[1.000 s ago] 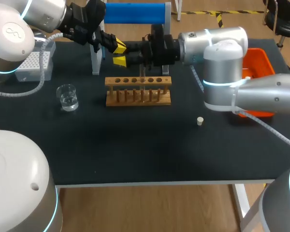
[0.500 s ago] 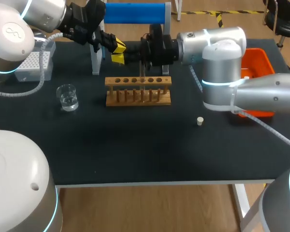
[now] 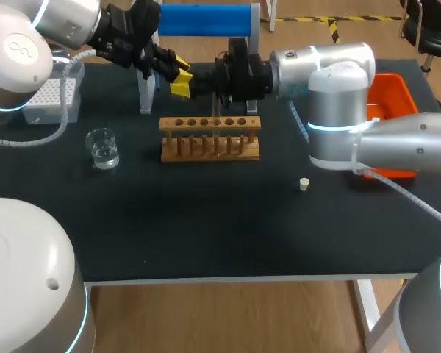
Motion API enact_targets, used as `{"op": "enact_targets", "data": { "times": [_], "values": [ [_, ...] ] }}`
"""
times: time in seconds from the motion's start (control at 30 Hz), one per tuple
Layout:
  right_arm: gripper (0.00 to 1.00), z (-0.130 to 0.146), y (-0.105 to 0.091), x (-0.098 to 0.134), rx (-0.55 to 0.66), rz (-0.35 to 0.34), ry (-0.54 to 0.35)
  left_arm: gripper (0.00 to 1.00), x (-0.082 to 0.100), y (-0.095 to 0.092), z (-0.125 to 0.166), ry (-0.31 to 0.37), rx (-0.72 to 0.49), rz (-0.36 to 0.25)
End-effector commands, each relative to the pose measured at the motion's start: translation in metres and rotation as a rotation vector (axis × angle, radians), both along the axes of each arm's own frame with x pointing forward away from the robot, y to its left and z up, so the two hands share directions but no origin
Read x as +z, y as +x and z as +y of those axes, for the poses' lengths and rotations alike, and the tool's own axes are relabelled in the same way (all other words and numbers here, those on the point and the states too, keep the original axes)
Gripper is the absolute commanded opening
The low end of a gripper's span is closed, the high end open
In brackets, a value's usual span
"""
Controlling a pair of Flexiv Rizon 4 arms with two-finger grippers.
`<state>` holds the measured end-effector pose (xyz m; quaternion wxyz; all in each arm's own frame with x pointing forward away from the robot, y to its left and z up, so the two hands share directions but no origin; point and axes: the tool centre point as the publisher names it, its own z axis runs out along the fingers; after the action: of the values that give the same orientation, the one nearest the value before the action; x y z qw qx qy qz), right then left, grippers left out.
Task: Invert the test tube, pick up the pipette, mount the tip to pipette, aspirate from beaker and dispense into the tube, eject the tip, return the pipette, and cap with the stopper.
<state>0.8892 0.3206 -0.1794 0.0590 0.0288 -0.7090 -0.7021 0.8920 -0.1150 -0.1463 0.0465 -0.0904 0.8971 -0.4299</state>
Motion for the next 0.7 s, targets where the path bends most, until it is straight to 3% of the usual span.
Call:
{"op": "enact_targets", "data": {
  "times": [0.03, 0.33, 0.7],
  "values": [
    [0.00, -0.006, -0.002, -0.003, 0.000, 0.001, 0.005, 1.00, 0.001, -0.001, 0.001, 0.003, 0.001, 0.002],
    [0.00, -0.051, -0.021, -0.007, 0.009, -0.003, 0.015, 1.00, 0.001, -0.001, 0.001, 0.003, 0.001, 0.002],
    [0.00, -0.136, -0.055, -0.025, -0.013, -0.008, -0.004, 1.00, 0.001, -0.001, 0.001, 0.003, 0.001, 0.002]
  ]
}}
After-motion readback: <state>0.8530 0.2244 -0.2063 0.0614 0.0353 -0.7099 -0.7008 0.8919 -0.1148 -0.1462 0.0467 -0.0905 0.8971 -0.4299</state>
